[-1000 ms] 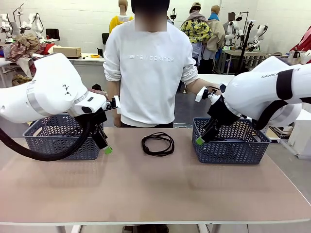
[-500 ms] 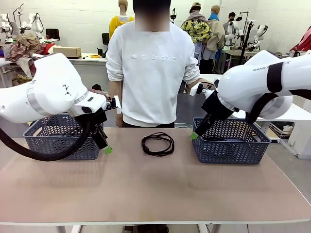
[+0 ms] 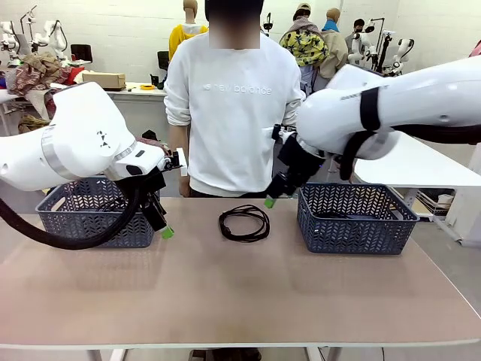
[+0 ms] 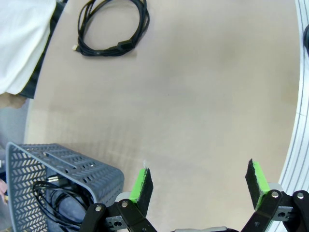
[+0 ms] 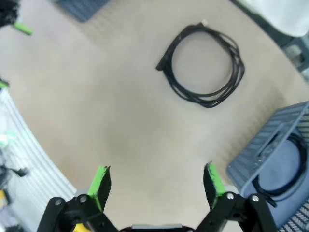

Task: Organize the cables according to human instructions.
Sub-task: Pick up a bundle of cables and place it in the basket indicated by the human.

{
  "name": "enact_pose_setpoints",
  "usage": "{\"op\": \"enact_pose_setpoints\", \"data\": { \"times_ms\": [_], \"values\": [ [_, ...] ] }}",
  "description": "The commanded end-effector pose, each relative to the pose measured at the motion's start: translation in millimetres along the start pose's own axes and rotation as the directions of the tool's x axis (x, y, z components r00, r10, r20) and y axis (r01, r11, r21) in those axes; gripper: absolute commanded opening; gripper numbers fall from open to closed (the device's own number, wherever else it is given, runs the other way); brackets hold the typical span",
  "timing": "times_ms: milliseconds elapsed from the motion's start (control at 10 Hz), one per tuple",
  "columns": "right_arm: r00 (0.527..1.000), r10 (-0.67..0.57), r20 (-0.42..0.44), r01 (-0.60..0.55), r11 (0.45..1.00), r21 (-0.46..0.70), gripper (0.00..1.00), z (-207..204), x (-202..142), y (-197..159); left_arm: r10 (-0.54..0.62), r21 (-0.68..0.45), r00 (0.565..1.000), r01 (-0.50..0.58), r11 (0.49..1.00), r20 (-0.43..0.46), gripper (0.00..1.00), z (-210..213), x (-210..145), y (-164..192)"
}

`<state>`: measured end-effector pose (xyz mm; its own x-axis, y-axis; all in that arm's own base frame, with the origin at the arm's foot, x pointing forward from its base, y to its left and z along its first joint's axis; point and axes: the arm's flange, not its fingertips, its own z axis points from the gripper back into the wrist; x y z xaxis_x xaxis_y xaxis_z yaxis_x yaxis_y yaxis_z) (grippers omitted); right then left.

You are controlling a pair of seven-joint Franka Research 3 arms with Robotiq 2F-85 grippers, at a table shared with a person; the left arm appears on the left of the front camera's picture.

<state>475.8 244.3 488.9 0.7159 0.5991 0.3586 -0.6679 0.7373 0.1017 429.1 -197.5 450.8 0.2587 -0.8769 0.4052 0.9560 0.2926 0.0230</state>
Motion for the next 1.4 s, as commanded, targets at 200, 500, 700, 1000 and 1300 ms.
{"op": "enact_pose_setpoints", "data": {
  "times_ms": [200,500,700,1000,1300],
  "values": [
    [0.983,-0.181,-0.042,0.169,0.965,-0.201,1.0,-21.6,59.7,14.4,0.004,0.004,1.0,-0.004,1.0,0.001,1.0,1.2,-1.7,0.8],
    [0.965,-0.258,-0.042,0.242,0.944,-0.224,1.0,-44.7,85.9,20.0,0.004,0.004,1.0,-0.004,1.0,0.001,1.0,1.2,-1.7,0.8],
    [0.955,-0.292,-0.045,0.276,0.937,-0.216,1.0,-55.7,93.2,21.3,0.004,0.004,1.0,-0.004,1.0,0.001,1.0,1.2,-1.7,0.8],
    [0.961,-0.272,-0.047,0.258,0.946,-0.195,1.0,-60.3,85.8,17.5,0.004,0.004,1.0,-0.004,1.0,0.001,1.0,1.2,-1.7,0.8],
    [0.961,-0.272,-0.047,0.258,0.946,-0.195,1.0,-60.3,85.8,17.5,0.004,0.004,1.0,-0.004,1.0,0.001,1.0,1.2,-1.7,0.8]
  ]
}}
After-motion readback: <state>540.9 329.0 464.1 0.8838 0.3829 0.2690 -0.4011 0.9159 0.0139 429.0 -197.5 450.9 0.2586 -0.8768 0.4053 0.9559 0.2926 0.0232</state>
